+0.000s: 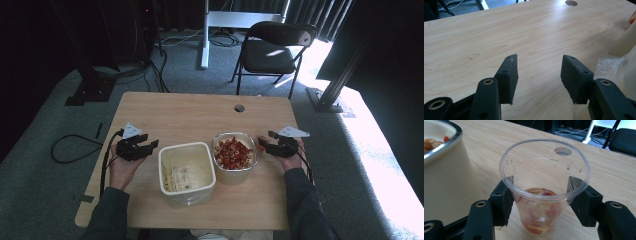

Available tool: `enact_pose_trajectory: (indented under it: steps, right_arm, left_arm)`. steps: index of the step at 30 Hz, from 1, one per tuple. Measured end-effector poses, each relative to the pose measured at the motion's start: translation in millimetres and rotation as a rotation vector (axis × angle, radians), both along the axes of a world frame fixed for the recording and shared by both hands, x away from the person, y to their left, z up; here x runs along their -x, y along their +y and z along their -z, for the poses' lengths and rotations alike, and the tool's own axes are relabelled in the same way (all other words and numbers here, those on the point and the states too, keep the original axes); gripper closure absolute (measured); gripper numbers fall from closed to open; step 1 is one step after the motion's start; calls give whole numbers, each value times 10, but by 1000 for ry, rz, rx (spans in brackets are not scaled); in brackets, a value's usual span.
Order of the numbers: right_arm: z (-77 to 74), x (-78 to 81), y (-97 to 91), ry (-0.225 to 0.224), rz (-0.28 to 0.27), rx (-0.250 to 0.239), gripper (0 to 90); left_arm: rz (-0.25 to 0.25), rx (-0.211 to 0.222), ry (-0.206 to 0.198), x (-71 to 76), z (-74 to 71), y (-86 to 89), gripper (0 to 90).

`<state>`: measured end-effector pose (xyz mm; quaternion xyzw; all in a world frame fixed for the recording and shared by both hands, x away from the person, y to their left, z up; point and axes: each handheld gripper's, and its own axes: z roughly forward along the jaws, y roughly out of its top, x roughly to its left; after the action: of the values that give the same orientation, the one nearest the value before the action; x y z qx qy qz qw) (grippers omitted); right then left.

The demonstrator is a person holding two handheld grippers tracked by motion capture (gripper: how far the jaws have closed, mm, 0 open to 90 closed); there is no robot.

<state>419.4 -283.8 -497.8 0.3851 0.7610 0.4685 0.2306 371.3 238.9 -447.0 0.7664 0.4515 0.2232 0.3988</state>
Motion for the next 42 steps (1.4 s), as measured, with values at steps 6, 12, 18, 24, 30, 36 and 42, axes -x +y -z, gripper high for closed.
enact_pose_trajectory:
  steps: [6, 12, 18, 24, 30, 36, 42]
  right_arm:
    - [-102, 74, 4, -13, 2, 11, 394]
    - [-265, 167, -25, -24, 14, 33, 394]
    - [-450, 269, -20, -48, 8, 49, 394]
    - [-627, 381, 40, -70, 7, 85, 394]
    - [-814, 471, 94, -86, 1, 95, 394]
    - [-1014, 558, 139, -102, 3, 92, 395]
    - [-1184, 626, 194, -113, 14, 97, 396]
  left_arm:
    - [-3, 0, 6, -7, 9, 12, 488]
    - [-2, -1, 6, -12, 16, 2, 488]
    - [1, 1, 9, -10, 36, -10, 488]
    - [-1, 3, 11, 6, 51, 9, 488]
    - [-10, 8, 16, 15, 81, 33, 488]
    - [-10, 9, 24, 24, 105, 32, 488]
    - [-5, 7, 26, 23, 117, 10, 488]
